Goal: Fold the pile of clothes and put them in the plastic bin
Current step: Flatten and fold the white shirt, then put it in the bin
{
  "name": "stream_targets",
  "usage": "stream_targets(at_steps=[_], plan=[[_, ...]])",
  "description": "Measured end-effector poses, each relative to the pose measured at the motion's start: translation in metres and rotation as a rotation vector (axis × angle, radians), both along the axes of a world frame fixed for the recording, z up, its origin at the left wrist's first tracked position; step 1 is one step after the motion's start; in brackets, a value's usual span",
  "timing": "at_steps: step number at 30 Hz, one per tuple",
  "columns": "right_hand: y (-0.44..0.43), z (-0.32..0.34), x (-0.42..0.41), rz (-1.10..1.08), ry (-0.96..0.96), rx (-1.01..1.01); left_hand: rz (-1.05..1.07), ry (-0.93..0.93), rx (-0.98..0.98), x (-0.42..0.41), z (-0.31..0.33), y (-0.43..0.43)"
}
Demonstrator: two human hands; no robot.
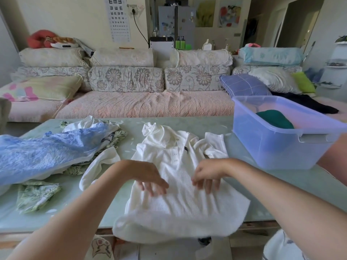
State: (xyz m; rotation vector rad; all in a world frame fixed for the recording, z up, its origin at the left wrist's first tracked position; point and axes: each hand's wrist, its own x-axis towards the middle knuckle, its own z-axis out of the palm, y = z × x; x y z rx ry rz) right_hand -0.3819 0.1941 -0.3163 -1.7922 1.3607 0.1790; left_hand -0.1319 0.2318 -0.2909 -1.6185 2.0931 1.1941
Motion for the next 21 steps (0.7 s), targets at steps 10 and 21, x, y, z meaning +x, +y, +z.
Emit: stream_targets(at_steps=[10, 21], plan=[[-0.059, -0.032, 0.003, -0.005, 0.216, -0.559, 0.07, -0.347, -0.401, -0.001, -0.056, -0.061], [-0.114, -0.041, -0.017, -0.062, 0.438, -0.801, 0.237, -0.146, -0.801, -0.042, -0.063, -0.125]])
